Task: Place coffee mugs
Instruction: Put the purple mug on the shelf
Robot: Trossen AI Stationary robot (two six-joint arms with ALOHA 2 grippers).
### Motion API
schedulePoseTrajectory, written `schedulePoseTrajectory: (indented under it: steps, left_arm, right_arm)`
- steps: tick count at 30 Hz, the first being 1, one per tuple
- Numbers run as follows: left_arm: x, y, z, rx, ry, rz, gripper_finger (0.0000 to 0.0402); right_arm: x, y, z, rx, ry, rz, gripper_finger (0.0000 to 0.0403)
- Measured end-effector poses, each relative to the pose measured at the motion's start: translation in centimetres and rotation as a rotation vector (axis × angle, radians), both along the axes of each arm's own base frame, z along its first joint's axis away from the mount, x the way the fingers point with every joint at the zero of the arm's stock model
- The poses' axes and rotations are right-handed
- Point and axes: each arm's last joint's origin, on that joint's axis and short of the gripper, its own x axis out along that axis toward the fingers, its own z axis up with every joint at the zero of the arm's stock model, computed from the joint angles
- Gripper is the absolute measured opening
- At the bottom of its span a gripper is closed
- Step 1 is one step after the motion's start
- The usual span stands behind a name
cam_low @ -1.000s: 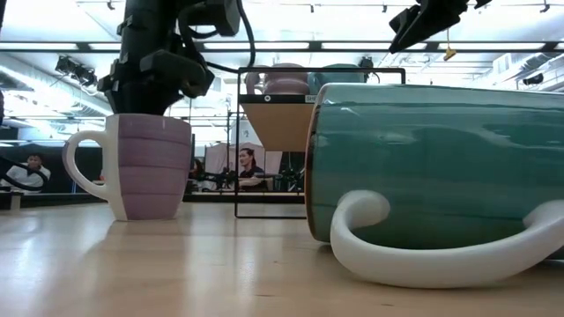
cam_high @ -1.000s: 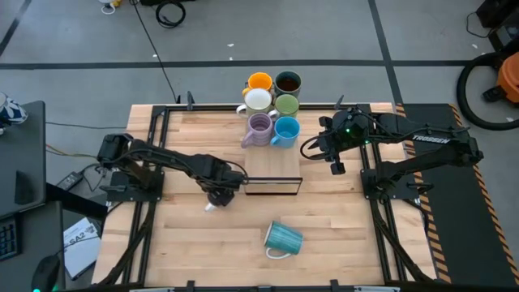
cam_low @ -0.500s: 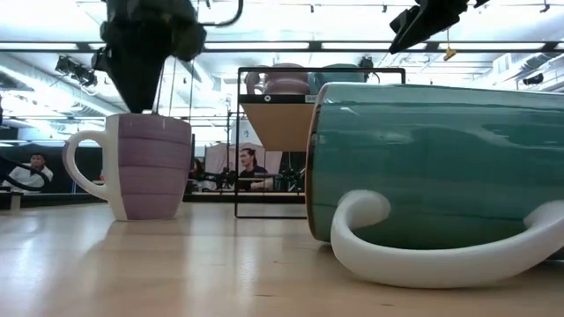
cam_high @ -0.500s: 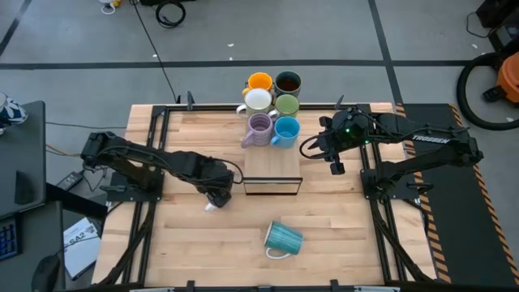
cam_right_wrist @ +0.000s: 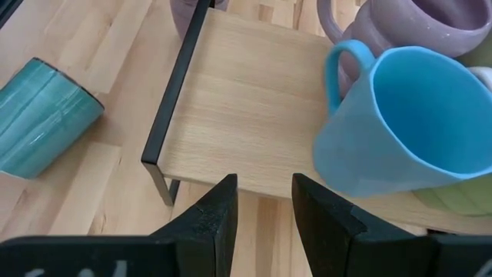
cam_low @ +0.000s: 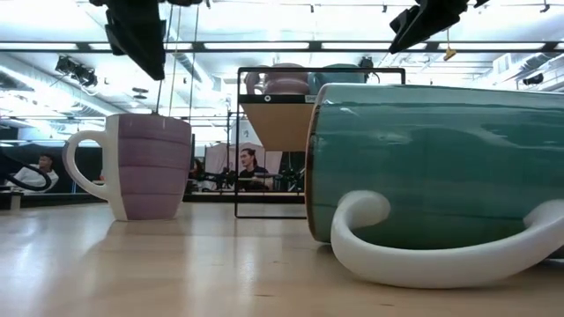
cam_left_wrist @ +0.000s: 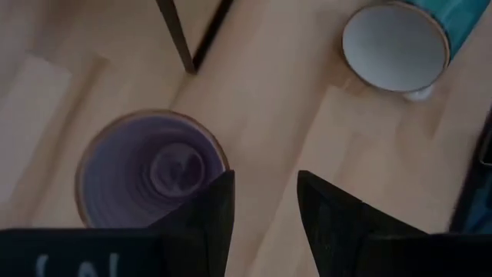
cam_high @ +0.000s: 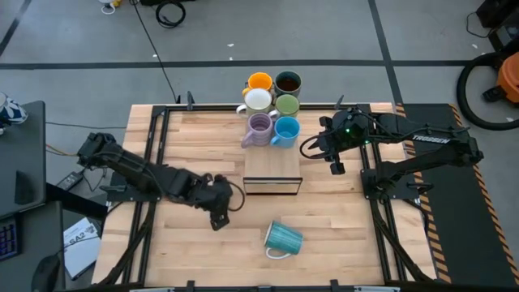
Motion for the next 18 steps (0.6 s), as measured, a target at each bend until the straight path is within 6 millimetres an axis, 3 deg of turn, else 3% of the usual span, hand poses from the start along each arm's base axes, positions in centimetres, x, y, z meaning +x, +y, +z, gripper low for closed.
schedulePoseTrajectory:
  steps: [9,18]
  left_arm:
    - [-0.6,-1.4,-0.4,0.103,-0.006,-0.022,0.0149]
    - [0.4,-2.1,-3.5,0.168,0.110,-0.032,0.0149]
  right_arm:
    - [0.0,0.0,0.0,0.000,-0.002,0.000,0.0130]
    - [0.0,0.0,0.1,-0.001,-0.008,0.000,0.0130]
